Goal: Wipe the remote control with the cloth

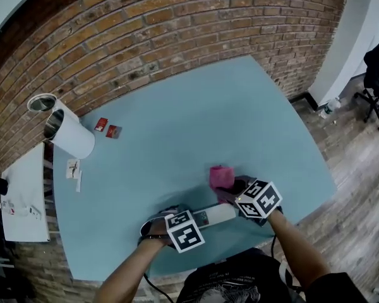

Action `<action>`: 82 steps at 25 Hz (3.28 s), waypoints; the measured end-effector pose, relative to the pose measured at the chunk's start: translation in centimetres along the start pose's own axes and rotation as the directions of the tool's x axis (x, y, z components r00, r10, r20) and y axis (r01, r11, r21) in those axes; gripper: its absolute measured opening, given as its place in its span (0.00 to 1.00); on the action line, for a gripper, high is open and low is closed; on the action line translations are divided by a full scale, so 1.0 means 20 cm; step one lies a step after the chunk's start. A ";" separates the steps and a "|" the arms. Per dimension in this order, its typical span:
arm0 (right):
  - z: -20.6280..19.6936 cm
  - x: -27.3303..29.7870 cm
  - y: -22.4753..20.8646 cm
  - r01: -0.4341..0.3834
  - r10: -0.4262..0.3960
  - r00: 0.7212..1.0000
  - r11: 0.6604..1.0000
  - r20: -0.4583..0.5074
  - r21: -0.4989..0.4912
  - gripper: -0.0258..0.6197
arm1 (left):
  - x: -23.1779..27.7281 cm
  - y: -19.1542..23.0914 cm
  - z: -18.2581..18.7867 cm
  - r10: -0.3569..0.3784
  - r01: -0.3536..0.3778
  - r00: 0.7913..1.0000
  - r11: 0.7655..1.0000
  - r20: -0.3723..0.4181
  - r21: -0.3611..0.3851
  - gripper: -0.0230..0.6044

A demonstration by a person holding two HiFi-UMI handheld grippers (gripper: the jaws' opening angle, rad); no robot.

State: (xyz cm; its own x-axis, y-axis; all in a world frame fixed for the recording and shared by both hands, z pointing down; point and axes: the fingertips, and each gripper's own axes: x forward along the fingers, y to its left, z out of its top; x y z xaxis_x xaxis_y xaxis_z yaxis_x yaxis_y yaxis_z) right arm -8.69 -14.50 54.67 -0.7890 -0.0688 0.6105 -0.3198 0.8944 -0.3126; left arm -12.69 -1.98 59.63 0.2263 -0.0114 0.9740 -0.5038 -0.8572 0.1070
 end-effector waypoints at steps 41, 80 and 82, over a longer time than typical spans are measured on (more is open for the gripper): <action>0.25 -0.11 -0.02 0.005 -0.044 0.968 0.987 0.248 0.159 0.14 | -0.01 0.02 -0.02 -0.078 0.078 0.997 0.989 0.007 -0.127 0.49; -0.04 -0.24 0.00 0.309 -0.343 0.875 0.939 0.342 0.150 0.14 | -0.27 -0.10 0.20 -0.183 0.972 0.148 -0.154 0.972 -0.177 0.47; 0.00 -0.18 0.00 0.303 -0.325 0.882 0.946 0.341 0.117 0.14 | -0.27 -0.10 0.19 -0.182 0.972 0.146 -0.157 0.972 -0.176 0.44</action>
State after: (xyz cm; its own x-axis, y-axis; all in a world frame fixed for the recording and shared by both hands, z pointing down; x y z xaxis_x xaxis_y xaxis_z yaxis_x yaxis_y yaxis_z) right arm -5.77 -14.30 52.53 -0.7710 -0.5021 0.3917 -0.6030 0.7733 -0.1957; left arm -9.66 -2.11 53.33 0.9355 -0.3460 -0.0715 0.1529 0.2142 0.9647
